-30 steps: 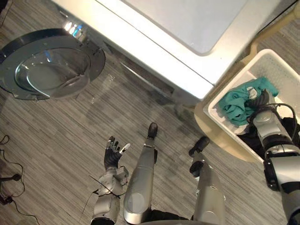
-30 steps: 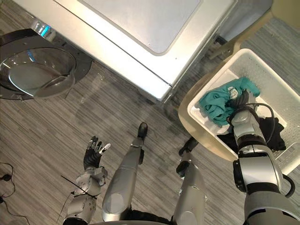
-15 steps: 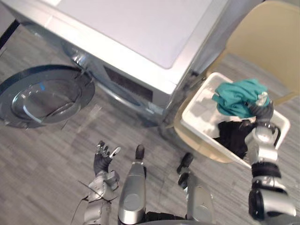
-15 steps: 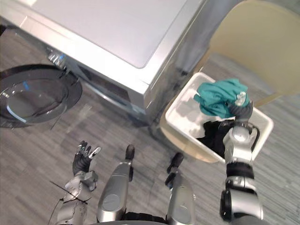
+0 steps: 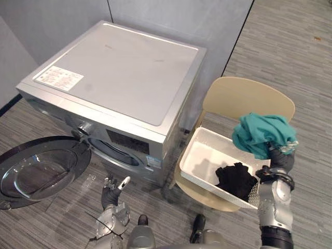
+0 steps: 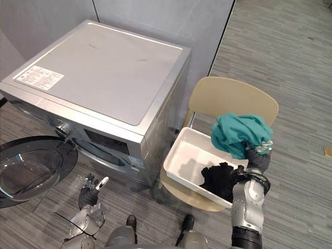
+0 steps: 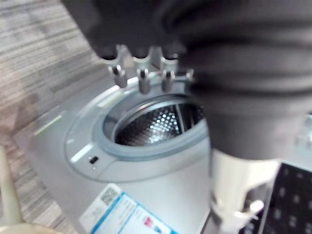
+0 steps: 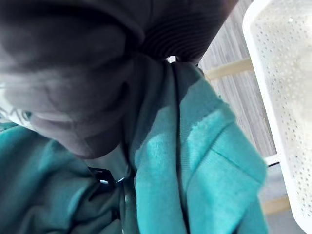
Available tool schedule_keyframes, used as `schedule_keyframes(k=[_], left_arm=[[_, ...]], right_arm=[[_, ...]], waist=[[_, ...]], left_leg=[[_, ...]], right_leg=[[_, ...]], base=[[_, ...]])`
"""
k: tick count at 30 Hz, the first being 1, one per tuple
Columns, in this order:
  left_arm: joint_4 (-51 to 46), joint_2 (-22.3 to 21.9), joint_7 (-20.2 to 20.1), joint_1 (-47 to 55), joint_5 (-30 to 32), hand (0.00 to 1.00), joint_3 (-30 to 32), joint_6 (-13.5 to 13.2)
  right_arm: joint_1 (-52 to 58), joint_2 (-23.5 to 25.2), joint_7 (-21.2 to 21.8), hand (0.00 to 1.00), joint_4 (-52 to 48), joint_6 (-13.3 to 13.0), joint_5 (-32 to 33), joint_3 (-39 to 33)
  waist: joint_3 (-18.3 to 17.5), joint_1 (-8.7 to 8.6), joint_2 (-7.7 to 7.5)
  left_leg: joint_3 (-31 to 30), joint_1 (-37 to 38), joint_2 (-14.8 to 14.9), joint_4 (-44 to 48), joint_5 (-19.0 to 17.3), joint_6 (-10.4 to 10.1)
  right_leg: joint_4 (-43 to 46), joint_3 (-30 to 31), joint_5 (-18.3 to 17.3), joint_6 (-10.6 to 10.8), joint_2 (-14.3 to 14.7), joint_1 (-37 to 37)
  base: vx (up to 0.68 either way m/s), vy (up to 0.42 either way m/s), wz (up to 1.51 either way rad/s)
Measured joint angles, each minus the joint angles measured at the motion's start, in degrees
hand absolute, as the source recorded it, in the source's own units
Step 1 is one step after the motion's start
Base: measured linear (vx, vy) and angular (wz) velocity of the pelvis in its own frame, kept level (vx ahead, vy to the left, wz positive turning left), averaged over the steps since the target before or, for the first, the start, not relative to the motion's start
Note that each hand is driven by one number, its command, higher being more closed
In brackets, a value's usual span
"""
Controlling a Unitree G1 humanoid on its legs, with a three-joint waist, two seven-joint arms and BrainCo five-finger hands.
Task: Pick up the laundry basket with both hands and put the clothes into the washing machine.
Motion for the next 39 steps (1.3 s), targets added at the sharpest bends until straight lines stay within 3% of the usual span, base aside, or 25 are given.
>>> schedule_keyframes(k=[2,4,5,6,8,9,11,13,14,15,16,17,18,19,20,21,23,24,26,28,29,31,32,35,39], left_arm=[[0.12,-0.9,0.14,0.68,-0.01,0.0,-0.02,-0.05],[0.14,-1.01,0.39,1.64,0.0,0.0,-0.17,-0.08],[0.47,-1.16,0.61,1.94,-0.08,0.0,-0.01,-0.15],[0.48,-1.29,0.68,2.21,-0.09,0.0,-0.27,-0.13],[0.5,-1.34,0.93,2.73,-0.09,0.0,-0.51,-0.13],[0.4,-1.34,0.99,2.63,-0.08,0.0,-0.46,-0.21],[0.31,-1.33,1.02,2.61,-0.1,0.0,-0.55,-0.23],[0.06,-1.25,1.6,1.47,-0.22,0.0,-1.39,-0.3],[0.07,-1.26,2.08,1.48,-0.25,0.0,-2.34,-0.3],[0.09,-1.24,2.41,1.58,-0.25,0.0,-4.16,-0.3],[0.59,0.41,2.34,-0.42,-0.2,0.0,-5.99,-0.19],[-0.38,1.82,2.35,-1.11,-0.08,0.0,-7.43,-0.64],[-0.43,1.85,2.24,-1.39,-0.02,0.0,-7.88,-0.66],[-0.34,1.77,2.21,-1.54,0.01,0.0,-9.54,-0.67],[0.2,1.49,2.06,-1.19,0.52,0.0,-9.88,-0.63],[0.65,1.83,2.04,-1.24,1.47,0.0,-9.52,-0.61],[0.42,2.64,2.08,-0.55,2.42,0.0,-8.74,-0.85],[0.39,2.85,2.08,-0.1,2.83,0.0,-8.73,-0.92],[0.18,2.13,1.95,1.85,3.24,0.0,-8.88,-0.87],[0.13,1.22,1.01,2.71,3.23,0.0,-8.93,-0.64],[0.39,0.59,0.83,2.72,3.21,0.0,-9.17,-0.5],[0.6,0.04,0.4,2.3,3.21,0.0,-9.31,-0.17],[1.44,-1.3,-0.08,1.91,3.21,0.0,-9.31,-0.09],[1.61,-1.84,-0.19,1.97,3.21,0.0,-9.37,-0.1],[1.68,-1.85,-0.14,2.22,3.1,0.0,-9.22,-0.09]], right_arm=[[0.02,0.3,-0.03,1.0,-1.26,-0.18,-0.62,1.1],[-0.37,0.23,-0.25,1.0,-1.49,-1.17,-0.62,1.79],[-1.28,0.23,-0.93,1.0,-1.64,-1.76,-0.39,1.67],[-1.81,0.03,-1.32,1.0,-1.78,-1.84,-0.33,1.61],[-2.04,-0.2,-2.8,1.0,-2.81,-1.86,-0.27,1.68],[-2.05,-0.23,-3.7,1.0,-4.52,-2.22,-0.09,1.72],[-2.13,-0.32,-4.03,1.0,-5.46,-3.14,-0.02,1.68],[-2.65,-1.8,-5.25,1.0,-5.78,-3.97,-0.04,1.66],[-2.67,-2.22,-5.53,1.0,-5.78,-3.96,-0.06,1.63],[-2.66,-2.62,-5.81,1.0,-5.83,-3.97,-0.08,1.37],[-2.43,0.8,-6.64,1.0,-5.4,-3.77,0.04,-0.18],[-1.52,4.02,-7.48,1.0,-6.32,-3.27,-0.04,-0.12],[-0.71,4.7,-7.81,1.0,-7.56,-3.27,-0.18,-0.18],[0.59,5.86,-8.24,1.0,-9.0,-3.32,-0.19,-0.75],[1.45,6.37,-8.76,1.0,-9.23,-3.26,-0.24,-0.65],[2.29,6.37,-8.77,1.0,-9.65,-3.21,-0.59,-0.76],[4.34,6.35,-8.75,1.0,-10.76,-3.35,-0.75,-0.72],[4.65,6.34,-8.69,1.0,-10.99,-3.35,-0.93,-0.26],[4.69,6.22,-7.22,1.0,-12.98,-3.48,-1.59,2.23],[4.7,6.14,-5.56,1.0,-13.55,-3.95,-1.61,3.89],[5.2,6.1,-4.88,1.0,-13.26,-3.92,-1.54,4.67],[5.72,6.04,-4.77,1.0,-12.58,-3.92,-1.52,4.63],[5.87,5.6,-4.79,1.0,-11.66,-3.91,-1.13,4.19],[6.42,5.99,-4.9,1.0,-9.84,-3.83,-0.39,5.23],[6.76,5.97,-3.95,1.0,-9.79,-3.82,-0.37,8.17]], waist=[[0.35,0.19,1.21],[0.24,0.15,1.69],[0.22,0.73,1.13],[0.4,0.92,0.99],[0.14,0.71,0.95],[-0.19,-0.78,0.91],[-1.13,-1.92,1.1],[-2.18,-3.04,2.84],[-2.61,-3.07,3.54],[-3.4,-3.25,4.79],[-2.86,-3.08,1.33],[-3.05,-3.21,-0.43],[-3.0,-3.24,-0.07],[-3.16,-3.09,-0.24],[-3.61,-3.05,0.35],[-3.71,-3.16,0.43],[-3.81,-3.39,1.38],[-3.89,-3.19,1.21],[-4.2,-2.93,1.2],[-4.27,-2.83,1.08],[-4.34,-3.02,1.0],[-4.53,-3.23,0.67],[-4.62,-3.24,2.08],[-5.05,-2.92,2.65],[-5.15,-2.33,2.54]], left_leg=[[-1.38,-2.73,0.99,5.15,-2.64,0.78],[-2.49,-3.52,1.05,6.81,-3.75,2.92],[0.78,-4.01,2.4,10.28,-6.29,7.85],[2.25,-5.47,3.53,14.98,-7.22,9.03],[3.72,-7.3,8.09,24.2,-7.57,9.22],[3.57,-7.93,11.84,23.6,-7.21,8.67],[1.65,-9.03,14.48,20.93,-5.91,6.63],[-6.34,-8.99,17.06,13.55,-1.35,-0.81],[-6.78,-8.1,17.07,11.17,-0.04,-2.92],[-5.15,-6.57,16.84,8.76,-1.06,-6.51],[-2.87,-7.72,12.71,11.81,-5.71,-8.01],[-2.89,-12.18,10.03,21.56,-9.78,-7.97],[-3.24,-14.02,9.58,26.13,-12.73,-8.04],[-2.55,-15.37,7.71,32.15,-17.22,-5.96],[-0.09,-14.95,7.0,33.04,-18.74,-3.85],[1.42,-13.66,6.9,32.4,-19.08,-2.13],[6.02,-9.55,6.67,28.91,-18.03,1.16],[8.15,-7.36,5.87,26.7,-17.39,2.3],[13.95,-2.82,3.84,21.75,-16.1,4.44],[18.06,-0.81,2.44,19.25,-15.55,5.24],[19.62,-0.21,1.11,17.75,-14.91,6.03],[20.2,0.11,-0.92,15.5,-13.58,6.68],[19.52,0.19,-1.3,13.47,-12.21,6.84],[18.71,1.64,-1.54,7.87,-8.61,7.0],[18.37,1.74,-1.49,6.16,-7.08,7.09]], right_leg=[[3.91,-0.77,-3.1,-0.11,0.2,-0.32],[6.75,-0.89,-5.29,-0.56,-0.08,-0.37],[7.03,-1.6,-5.18,-1.22,-1.96,-0.36],[7.57,-2.0,-5.2,-1.26,-2.55,-0.41],[9.02,-2.44,-4.79,-0.42,-5.13,-0.41],[10.63,-2.74,-5.15,0.76,-8.01,-1.35],[13.96,-2.23,-5.94,2.09,-10.59,-4.38],[20.43,-0.28,-6.94,5.55,-14.53,-9.98],[20.91,0.41,-6.51,6.71,-15.27,-10.89],[20.63,1.12,-5.3,8.24,-16.27,-11.49],[18.47,2.97,-2.77,9.05,-20.31,-11.11],[13.05,2.5,3.17,5.74,-21.5,-8.7],[10.72,2.12,7.33,6.41,-21.83,-6.97],[5.83,2.54,16.8,5.55,-23.02,-4.85],[1.08,3.72,23.88,-2.83,-22.83,-4.28],[3.07,4.78,24.91,-4.71,-22.41,-5.16],[21.89,5.59,6.26,1.87,-18.5,-8.92],[30.46,3.16,-0.45,2.14,-17.0,-9.63],[40.71,-2.11,-12.69,0.74,-12.89,-9.5],[40.99,-5.44,-18.91,0.6,-8.91,-7.72],[36.77,-4.52,-22.49,1.21,-4.87,-6.56],[27.39,-2.23,-24.0,-1.46,-2.72,-3.78],[22.84,-1.37,-21.93,-3.28,-1.31,-3.07],[13.61,-0.22,-16.81,-3.56,1.66,-0.91],[9.49,0.92,-14.09,-3.93,3.07,0.13]], base=[[-0.06,-0.019,0.42],[-0.07,-0.027,0.48],[0.0,-0.003,0.28],[0.0,0.029,0.18],[-0.01,0.174,0.22],[0.0,0.223,0.34],[0.01,0.232,0.31],[0.0,0.569,0.23],[-0.02,0.602,0.07],[-0.06,0.747,0.2],[-0.08,0.734,0.24],[-0.14,0.87,0.34],[-0.12,0.581,0.09],[-0.15,0.799,-0.16],[-0.1,0.732,-0.44],[-0.06,0.774,-0.68],[-0.01,0.566,-0.7],[-0.01,0.428,-0.78],[-0.02,0.306,-1.11],[-0.05,0.167,-1.03],[-0.06,0.106,-0.62],[-0.02,0.052,-0.33],[0.0,0.047,-0.29],[-0.01,0.02,-0.31],[0.01,-0.019,-0.23]])
